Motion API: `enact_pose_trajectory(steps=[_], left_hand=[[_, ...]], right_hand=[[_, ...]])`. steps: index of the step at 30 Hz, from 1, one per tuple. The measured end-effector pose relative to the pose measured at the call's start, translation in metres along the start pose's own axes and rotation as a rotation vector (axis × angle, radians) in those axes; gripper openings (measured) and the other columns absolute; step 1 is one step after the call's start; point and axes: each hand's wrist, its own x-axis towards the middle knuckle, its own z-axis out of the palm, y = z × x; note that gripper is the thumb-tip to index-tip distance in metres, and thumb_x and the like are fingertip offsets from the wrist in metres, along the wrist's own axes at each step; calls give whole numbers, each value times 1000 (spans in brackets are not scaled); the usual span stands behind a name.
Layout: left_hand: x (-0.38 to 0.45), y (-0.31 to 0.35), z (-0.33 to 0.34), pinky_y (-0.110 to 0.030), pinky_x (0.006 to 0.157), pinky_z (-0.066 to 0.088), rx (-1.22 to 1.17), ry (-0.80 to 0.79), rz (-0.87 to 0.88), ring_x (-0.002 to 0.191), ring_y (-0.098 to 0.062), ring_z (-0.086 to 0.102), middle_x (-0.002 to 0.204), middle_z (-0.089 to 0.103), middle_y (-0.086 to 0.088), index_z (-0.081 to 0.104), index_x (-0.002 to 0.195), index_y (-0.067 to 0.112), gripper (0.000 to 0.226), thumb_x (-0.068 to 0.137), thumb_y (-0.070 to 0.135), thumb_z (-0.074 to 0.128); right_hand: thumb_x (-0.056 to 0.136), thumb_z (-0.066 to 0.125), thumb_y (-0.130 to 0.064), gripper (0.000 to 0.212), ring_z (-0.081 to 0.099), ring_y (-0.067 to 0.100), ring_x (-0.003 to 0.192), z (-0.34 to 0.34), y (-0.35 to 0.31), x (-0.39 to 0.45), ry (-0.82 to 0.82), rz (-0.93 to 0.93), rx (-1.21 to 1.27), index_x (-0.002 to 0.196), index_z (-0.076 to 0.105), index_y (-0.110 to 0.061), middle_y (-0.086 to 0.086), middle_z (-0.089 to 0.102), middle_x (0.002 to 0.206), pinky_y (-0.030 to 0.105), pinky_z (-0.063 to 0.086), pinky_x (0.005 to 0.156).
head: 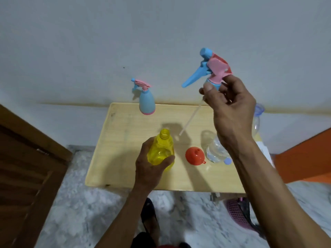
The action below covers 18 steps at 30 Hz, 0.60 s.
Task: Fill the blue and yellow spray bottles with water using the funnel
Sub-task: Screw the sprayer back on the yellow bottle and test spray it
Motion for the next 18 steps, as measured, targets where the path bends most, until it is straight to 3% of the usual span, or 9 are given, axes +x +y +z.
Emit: enact_pose_trajectory(steps=[3,11,15,18], left_hand=[[-32,15,9,-6,81,44,-17,16,18,101,11,60,110,63,34,56,125,31,72,60,36,89],[-104,38,12,-12,81,49,-50,59,37,98,3,64,108,69,21,60,122,25,65,63,16,87],[-118,53,11,-6,82,44,-11,62,83,102,7,61,111,65,25,59,125,21,67,68,5,90],[-122,66,10,-8,83,45,-29,63,96,102,8,61,111,67,21,59,124,25,67,67,6,90]], right_hand=[[93,72,-8,15,72,39,92,-14,-32,-21,-50,-69,58,107,67,-4,-8,65,78,52,59,90],[91,74,-15,13,64,50,96,-47,-52,-76,-173,-134,68,103,71,-18,18,73,97,60,55,86],[90,75,-13,14,66,34,83,-49,-50,-97,-249,-116,81,98,71,-23,9,73,91,56,57,89],[89,76,-8,14,64,9,77,-49,-46,-109,-317,-79,44,99,71,-16,-7,73,86,34,58,81]])
